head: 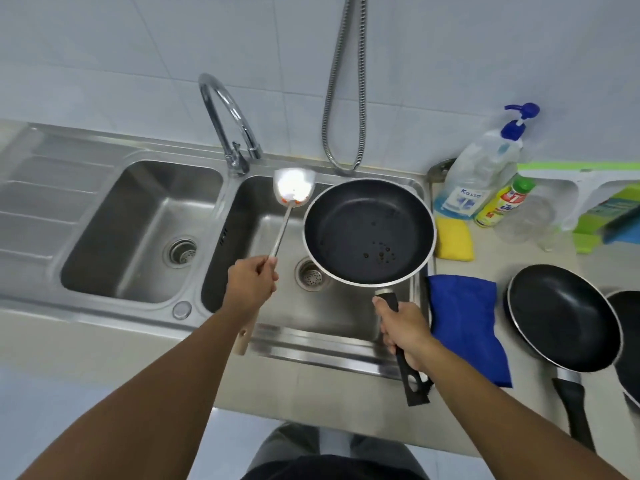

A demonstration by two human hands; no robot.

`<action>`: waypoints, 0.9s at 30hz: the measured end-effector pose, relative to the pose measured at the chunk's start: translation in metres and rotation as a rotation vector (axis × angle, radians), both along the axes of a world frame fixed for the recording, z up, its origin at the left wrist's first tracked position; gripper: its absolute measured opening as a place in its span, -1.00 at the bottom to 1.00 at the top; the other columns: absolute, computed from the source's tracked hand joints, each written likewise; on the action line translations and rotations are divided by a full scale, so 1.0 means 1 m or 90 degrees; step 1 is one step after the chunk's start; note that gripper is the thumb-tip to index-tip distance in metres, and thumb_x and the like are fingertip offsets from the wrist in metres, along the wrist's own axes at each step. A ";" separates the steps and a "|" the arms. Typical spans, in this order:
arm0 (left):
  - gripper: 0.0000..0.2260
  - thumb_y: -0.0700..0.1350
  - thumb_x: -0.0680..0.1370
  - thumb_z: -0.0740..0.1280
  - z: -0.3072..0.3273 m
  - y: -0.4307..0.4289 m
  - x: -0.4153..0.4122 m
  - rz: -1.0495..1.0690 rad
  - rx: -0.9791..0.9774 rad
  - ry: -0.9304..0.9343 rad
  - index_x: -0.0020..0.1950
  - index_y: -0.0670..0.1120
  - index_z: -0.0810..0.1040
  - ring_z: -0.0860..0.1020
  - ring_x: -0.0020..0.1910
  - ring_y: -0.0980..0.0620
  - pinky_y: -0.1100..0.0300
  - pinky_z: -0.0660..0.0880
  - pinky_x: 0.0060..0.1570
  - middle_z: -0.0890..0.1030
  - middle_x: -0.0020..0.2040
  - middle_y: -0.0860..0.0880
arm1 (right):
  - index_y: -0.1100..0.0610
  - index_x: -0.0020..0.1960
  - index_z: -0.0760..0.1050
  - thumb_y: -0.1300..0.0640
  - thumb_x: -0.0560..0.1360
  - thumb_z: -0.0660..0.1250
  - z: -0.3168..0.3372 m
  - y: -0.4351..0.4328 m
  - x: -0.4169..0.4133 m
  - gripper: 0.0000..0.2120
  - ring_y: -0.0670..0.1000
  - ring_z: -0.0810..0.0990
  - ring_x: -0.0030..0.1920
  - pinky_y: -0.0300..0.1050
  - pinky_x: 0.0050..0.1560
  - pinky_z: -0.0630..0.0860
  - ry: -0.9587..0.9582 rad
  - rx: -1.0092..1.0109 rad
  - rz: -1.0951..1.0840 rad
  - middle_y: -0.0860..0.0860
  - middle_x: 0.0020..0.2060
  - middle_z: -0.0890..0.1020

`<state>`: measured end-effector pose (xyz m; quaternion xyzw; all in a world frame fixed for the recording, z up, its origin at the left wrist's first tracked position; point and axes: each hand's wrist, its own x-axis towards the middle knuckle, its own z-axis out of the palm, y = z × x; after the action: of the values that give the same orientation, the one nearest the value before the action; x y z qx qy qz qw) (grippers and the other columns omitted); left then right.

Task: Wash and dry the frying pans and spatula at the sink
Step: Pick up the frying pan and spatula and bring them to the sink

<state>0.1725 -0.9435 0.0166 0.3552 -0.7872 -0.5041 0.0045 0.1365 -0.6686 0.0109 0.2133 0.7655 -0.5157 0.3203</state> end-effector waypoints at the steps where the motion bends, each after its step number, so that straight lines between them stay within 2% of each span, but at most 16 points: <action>1: -0.73 -0.06 0.69 0.31 -0.008 -0.011 0.003 0.014 0.005 -0.012 -0.10 -0.16 0.69 0.59 -0.36 0.04 0.15 0.62 -0.26 0.68 -0.24 -0.15 | 0.16 -0.18 0.45 -0.06 0.62 0.32 -0.001 -0.003 0.000 -0.67 -0.03 0.31 -0.57 -0.19 -0.55 0.30 -0.003 0.003 -0.006 0.02 -0.50 0.42; 5: -0.74 -0.10 0.70 0.28 -0.035 -0.035 -0.003 0.055 0.052 -0.084 0.00 -0.25 0.67 0.59 -0.31 -0.01 0.11 0.61 -0.23 0.68 -0.16 -0.23 | 0.14 -0.18 0.43 -0.05 0.62 0.31 -0.006 -0.014 0.002 -0.68 -0.03 0.30 -0.59 -0.21 -0.55 0.27 -0.012 0.008 -0.022 0.00 -0.51 0.40; 8: -0.76 -0.21 0.70 0.25 -0.049 -0.037 -0.020 0.029 0.131 -0.173 0.21 -0.38 0.58 0.63 -0.18 -0.15 -0.05 0.64 -0.02 0.66 -0.03 -0.28 | 0.13 -0.17 0.43 -0.06 0.62 0.31 -0.008 -0.018 0.005 -0.69 -0.03 0.28 -0.58 -0.19 -0.56 0.26 -0.024 0.008 -0.026 0.00 -0.51 0.39; 9: -0.75 -0.24 0.70 0.24 -0.054 -0.036 -0.026 0.007 0.137 -0.203 0.25 -0.41 0.55 0.65 -0.15 -0.19 -0.03 0.66 -0.04 0.66 0.03 -0.30 | 0.13 -0.16 0.43 -0.07 0.62 0.31 -0.008 -0.020 0.006 -0.70 -0.03 0.28 -0.58 -0.18 -0.56 0.26 -0.025 0.010 -0.024 0.00 -0.50 0.39; 10: -0.74 -0.25 0.68 0.24 -0.061 -0.036 -0.030 -0.012 0.127 -0.220 0.25 -0.42 0.54 0.66 -0.20 -0.18 0.03 0.68 -0.15 0.67 0.03 -0.30 | 0.12 -0.15 0.44 -0.07 0.62 0.31 -0.008 -0.022 0.006 -0.70 -0.03 0.28 -0.58 -0.18 -0.57 0.26 -0.026 0.014 -0.021 0.00 -0.49 0.39; 12: -0.74 -0.25 0.64 0.27 -0.077 -0.038 -0.038 -0.037 0.099 -0.246 0.21 -0.43 0.55 0.66 -0.30 -0.12 0.12 0.67 -0.32 0.66 -0.13 -0.24 | 0.12 -0.14 0.43 -0.06 0.63 0.30 -0.007 -0.026 0.008 -0.71 -0.04 0.28 -0.57 -0.18 -0.58 0.26 -0.028 0.021 -0.014 0.01 -0.48 0.39; 14: -0.76 -0.25 0.61 0.30 -0.091 -0.040 -0.042 -0.058 0.072 -0.284 0.18 -0.39 0.56 0.70 -0.23 -0.16 0.05 0.70 -0.24 0.66 -0.14 -0.23 | 0.12 -0.12 0.42 -0.05 0.64 0.29 -0.007 -0.029 0.009 -0.73 -0.04 0.27 -0.57 -0.18 -0.57 0.25 -0.032 0.013 -0.012 0.01 -0.47 0.38; 17: -0.72 -0.24 0.57 0.32 -0.106 -0.044 -0.048 -0.079 0.031 -0.326 0.22 -0.35 0.53 0.72 -0.08 -0.25 -0.08 0.72 -0.16 0.66 0.06 -0.29 | 0.12 -0.10 0.41 -0.05 0.65 0.28 -0.008 -0.033 0.011 -0.73 -0.03 0.24 -0.56 -0.17 -0.57 0.23 -0.037 0.000 -0.012 0.01 -0.48 0.36; 24: -0.77 -0.25 0.58 0.33 -0.120 -0.044 -0.056 -0.103 -0.012 -0.343 0.19 -0.36 0.53 0.70 -0.05 -0.29 -0.11 0.71 -0.11 0.54 -0.17 -0.16 | 0.15 -0.03 0.45 -0.07 0.64 0.29 -0.016 -0.038 0.016 -0.72 -0.03 0.25 -0.55 -0.17 -0.56 0.23 -0.046 -0.009 -0.010 0.02 -0.47 0.35; 27: -0.78 -0.17 0.62 0.40 -0.116 -0.043 -0.057 -0.125 -0.046 -0.378 0.17 -0.29 0.55 0.70 -0.08 -0.23 -0.01 0.69 -0.08 0.60 0.08 -0.22 | 0.18 0.00 0.47 -0.09 0.63 0.31 -0.018 -0.040 0.018 -0.69 -0.03 0.26 -0.56 -0.18 -0.56 0.23 -0.050 -0.013 -0.012 0.01 -0.48 0.36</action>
<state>0.1158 -0.9865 -0.0991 0.4085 -0.8022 -0.3478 -0.2619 0.1542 -0.7084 -0.0073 0.2375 0.7452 -0.5174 0.3473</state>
